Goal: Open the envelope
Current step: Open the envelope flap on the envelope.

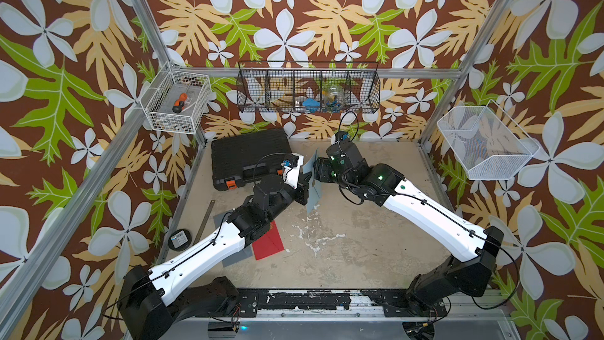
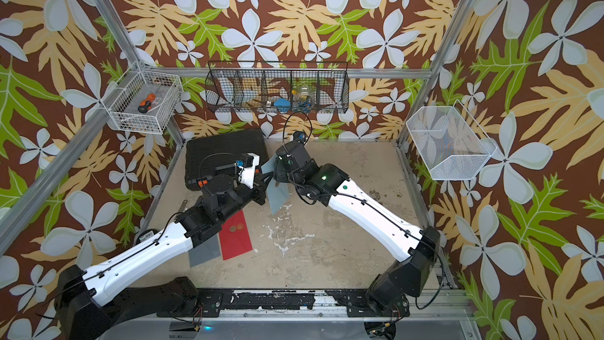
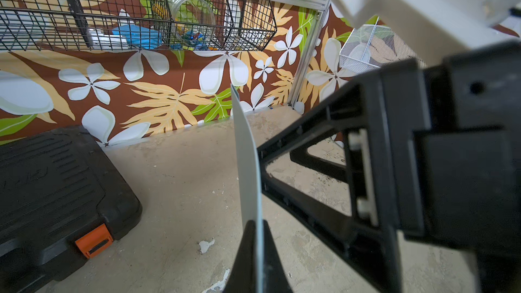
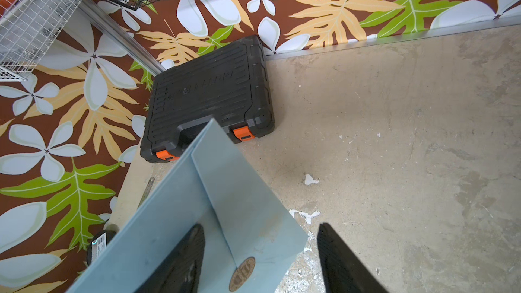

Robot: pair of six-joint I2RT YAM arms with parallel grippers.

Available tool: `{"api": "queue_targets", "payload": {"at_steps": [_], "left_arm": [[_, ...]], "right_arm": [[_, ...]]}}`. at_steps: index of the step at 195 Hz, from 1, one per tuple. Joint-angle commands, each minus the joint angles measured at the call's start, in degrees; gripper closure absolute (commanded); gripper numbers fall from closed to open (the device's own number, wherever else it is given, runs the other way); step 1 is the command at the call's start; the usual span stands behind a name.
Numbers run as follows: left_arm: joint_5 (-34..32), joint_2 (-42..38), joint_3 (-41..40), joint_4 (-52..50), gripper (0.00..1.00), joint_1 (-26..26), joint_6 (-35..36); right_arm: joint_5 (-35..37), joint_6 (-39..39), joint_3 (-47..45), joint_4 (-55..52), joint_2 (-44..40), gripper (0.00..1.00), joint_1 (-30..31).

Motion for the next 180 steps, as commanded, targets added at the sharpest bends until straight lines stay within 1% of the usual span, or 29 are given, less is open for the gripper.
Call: {"api": "queue_targets", "payload": {"at_steps": [1, 58, 125, 147, 180], "left_arm": [[1.87, -0.02, -0.34, 2.15, 1.0, -0.13, 0.79], [2.0, -0.75, -0.81, 2.77, 1.0, -0.1, 1.01], [2.85, -0.15, -0.55, 2.81, 1.0, -0.06, 0.74], [2.83, 0.21, -0.46, 2.79, 1.0, -0.13, 0.75], [4.72, 0.97, 0.06, 2.75, 1.0, -0.04, 1.3]], "right_arm": [[-2.11, -0.31, 0.32, -0.21, 0.4, 0.37, 0.03], [-3.9, 0.48, -2.05, 1.3, -0.95, 0.42, -1.48], [-3.98, 0.24, -2.27, 1.88, -2.19, 0.43, -1.82], [-4.43, -0.04, -1.84, 1.74, -2.41, 0.42, -1.86], [-3.64, -0.55, -1.75, 1.37, -1.6, 0.43, -1.84]]}}
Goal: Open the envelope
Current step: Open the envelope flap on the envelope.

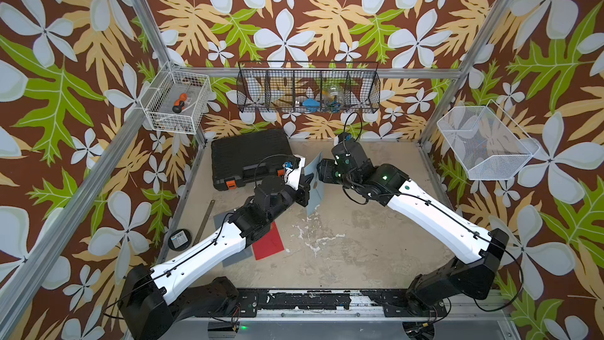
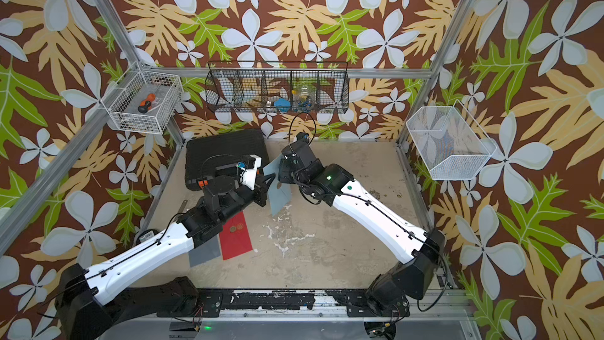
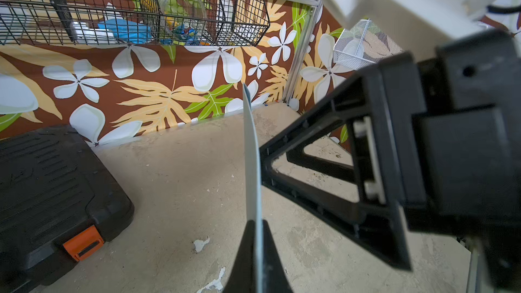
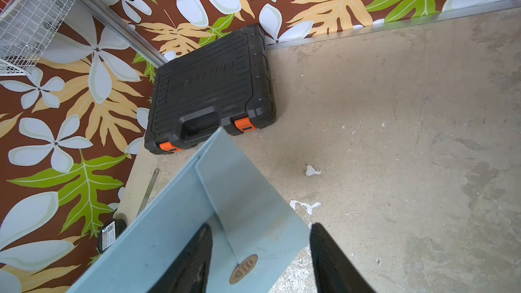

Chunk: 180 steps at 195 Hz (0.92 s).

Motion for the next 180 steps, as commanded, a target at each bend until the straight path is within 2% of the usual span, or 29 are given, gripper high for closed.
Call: {"api": "queue_targets", "payload": {"at_steps": [1, 39, 59, 104, 180], "left_arm": [[2.89, 0.42, 0.74, 1.72, 1.0, -0.11, 1.18], [2.85, 0.28, 0.66, 1.22, 1.0, -0.17, 3.0], [3.05, 0.15, 0.58, 1.21, 1.0, -0.16, 3.91], [1.28, 0.36, 0.66, 0.31, 1.0, -0.07, 5.37], [2.56, 1.32, 1.18, 0.5, 1.0, -0.17, 5.01]], "right_arm": [[-0.14, -0.85, 0.54, 1.14, 0.49, 0.44, 0.09], [2.14, -0.1, -0.53, 0.65, 1.48, 0.5, -0.27], [-0.72, 0.37, -2.4, 2.89, 0.72, 0.52, -0.88], [-0.76, 0.02, -2.63, 2.1, 0.41, 0.52, -1.72], [-2.5, 0.63, -2.73, 2.49, 0.84, 0.52, -1.72]]}}
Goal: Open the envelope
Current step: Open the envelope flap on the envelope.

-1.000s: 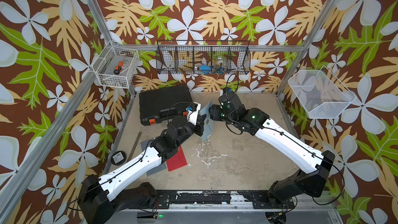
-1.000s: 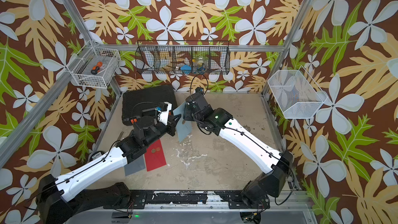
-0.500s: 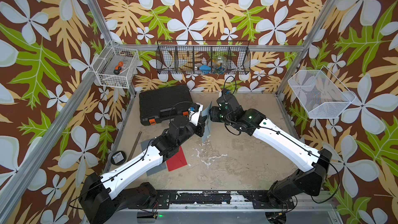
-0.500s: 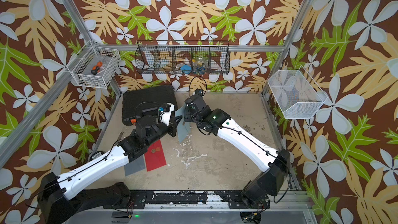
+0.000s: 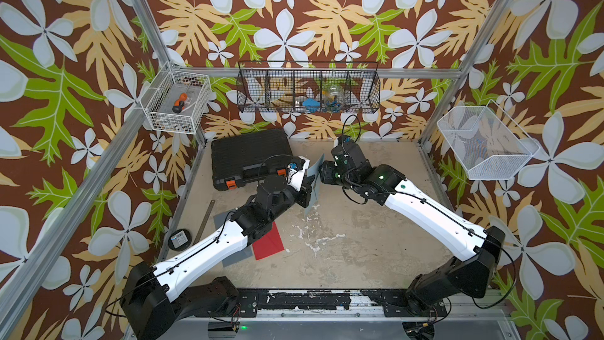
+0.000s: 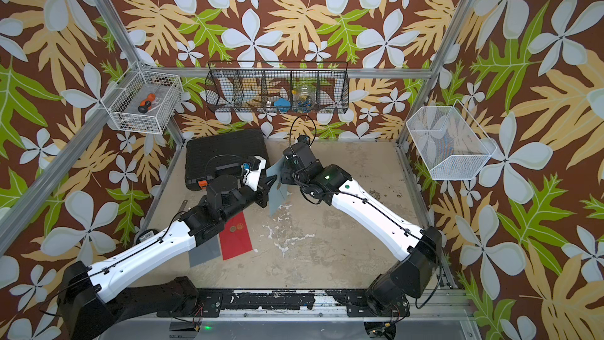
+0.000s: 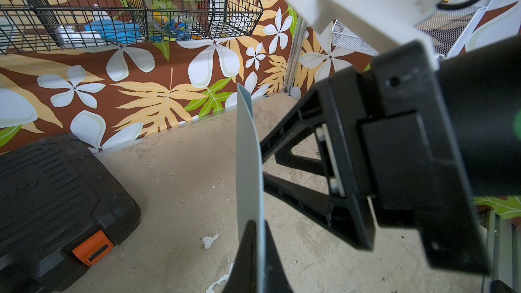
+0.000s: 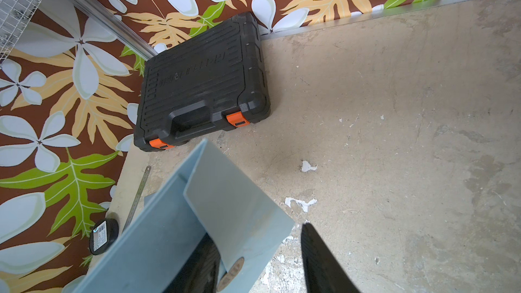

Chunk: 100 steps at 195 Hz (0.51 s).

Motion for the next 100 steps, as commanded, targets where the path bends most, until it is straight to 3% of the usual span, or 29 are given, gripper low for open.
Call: {"api": "queue_targets", "payload": {"at_steps": [1, 100], "left_arm": [[1.82, 0.27, 0.64, 1.79, 1.0, -0.17, 0.43], [1.04, 0.11, 0.15, 2.56, 1.0, -0.17, 0.24]], "right_arm": [[-0.58, 0.54, -0.06, 0.94, 0.16, 0.52, 0.03], [-2.33, 1.55, 0.24, 0.81, 0.93, 0.56, 0.03]]}}
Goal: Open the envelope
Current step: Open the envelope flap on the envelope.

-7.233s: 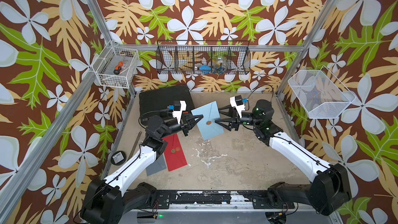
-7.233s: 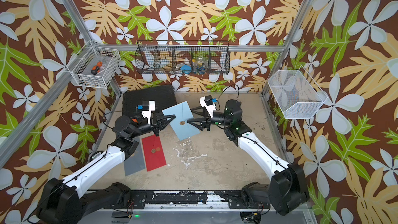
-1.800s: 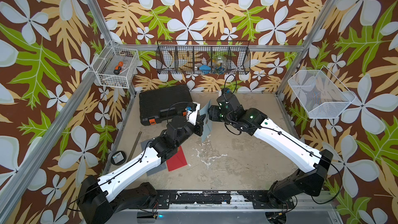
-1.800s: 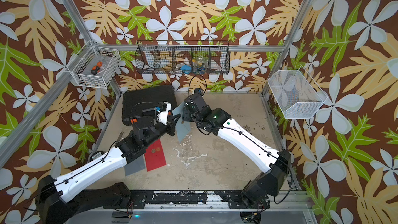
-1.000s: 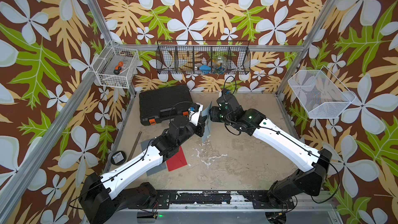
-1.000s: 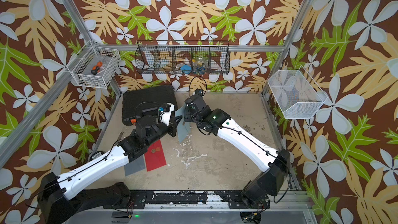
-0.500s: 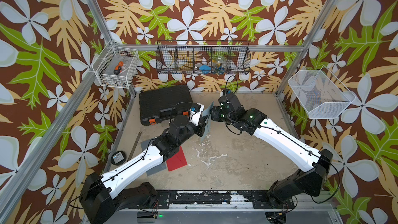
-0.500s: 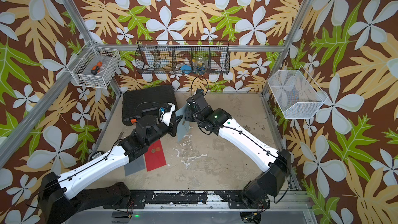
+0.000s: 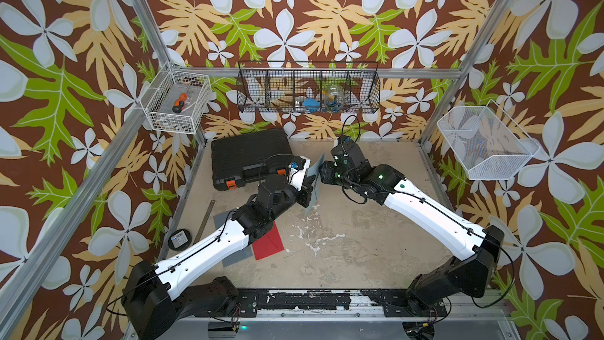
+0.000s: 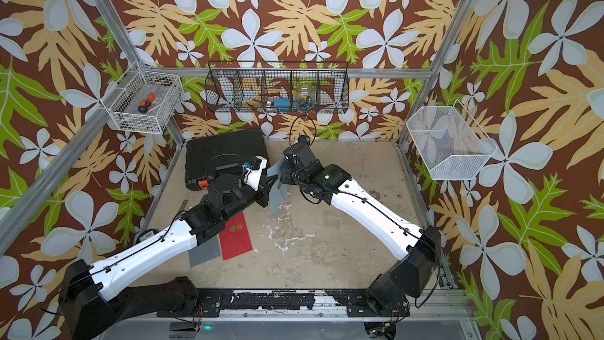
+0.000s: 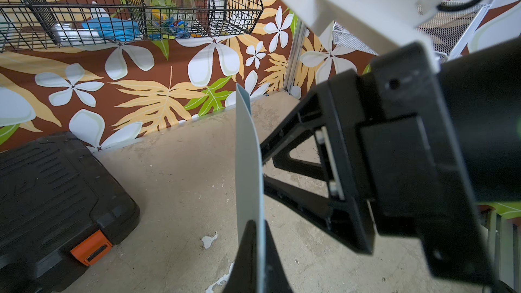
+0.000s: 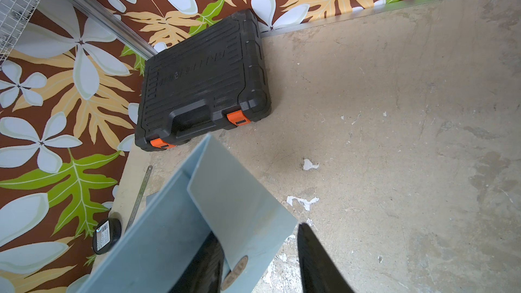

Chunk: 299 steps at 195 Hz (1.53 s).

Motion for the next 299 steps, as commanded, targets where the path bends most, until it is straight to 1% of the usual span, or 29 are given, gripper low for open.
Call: {"api": "queue_targets", "payload": {"at_steps": [1, 14, 41, 92, 111, 160, 171, 209, 220, 235, 244, 299], "left_arm": [[1.1, -0.44, -0.16, 2.57, 1.0, -0.17, 0.31], [1.23, -0.58, -0.28, 2.82, 1.0, -0.17, 0.48], [1.32, -1.08, -0.89, 3.28, 1.0, -0.17, 0.49], [1.26, -0.98, -1.08, 3.73, 1.0, -0.26, 0.13], [1.58, -0.97, -1.03, 3.73, 1.0, -0.26, 0.05], [2.8, -0.71, -0.86, 3.67, 1.0, -0.26, -0.38], [2.96, -0.71, -0.9, 3.73, 1.0, -0.26, -0.48], [3.28, -0.62, -0.86, 3.7, 1.0, -0.35, -0.57], [3.42, -0.53, -0.82, 3.73, 1.0, -0.35, -0.57], [3.49, -0.44, -0.73, 3.72, 1.0, -0.35, -0.65], [3.6, -0.36, -0.64, 3.72, 1.0, -0.43, -0.65], [2.99, -0.71, -0.94, 3.72, 1.0, -0.44, -0.66]], "right_arm": [[-1.68, 0.76, 0.17, 0.81, 0.61, 0.56, 0.05], [-2.13, 1.29, -0.04, 0.95, 0.75, 0.56, 0.05], [-2.73, 2.33, -2.01, 3.4, -0.17, 0.6, 0.05], [-3.97, 2.57, -2.19, 3.23, 0.31, 0.64, 0.05], [-4.18, 2.67, -2.41, 3.54, 0.15, 0.69, 0.05], [-4.15, 3.03, -2.48, 4.02, 0.13, 0.74, 0.05], [-3.97, 2.95, -2.4, 4.06, 0.13, 0.79, 0.07], [-3.27, 3.04, -2.21, 4.15, 0.11, 0.87, 0.05], [-3.28, 2.95, -2.06, 4.15, 0.14, 0.93, 0.05], [-3.29, 3.05, -2.02, 4.15, 0.14, 0.95, 0.05], [-3.22, 3.03, -2.19, 4.16, 0.07, 1.0, 0.05], [-2.37, 2.73, -2.41, 4.24, -0.39, 1.0, 0.06]]}}
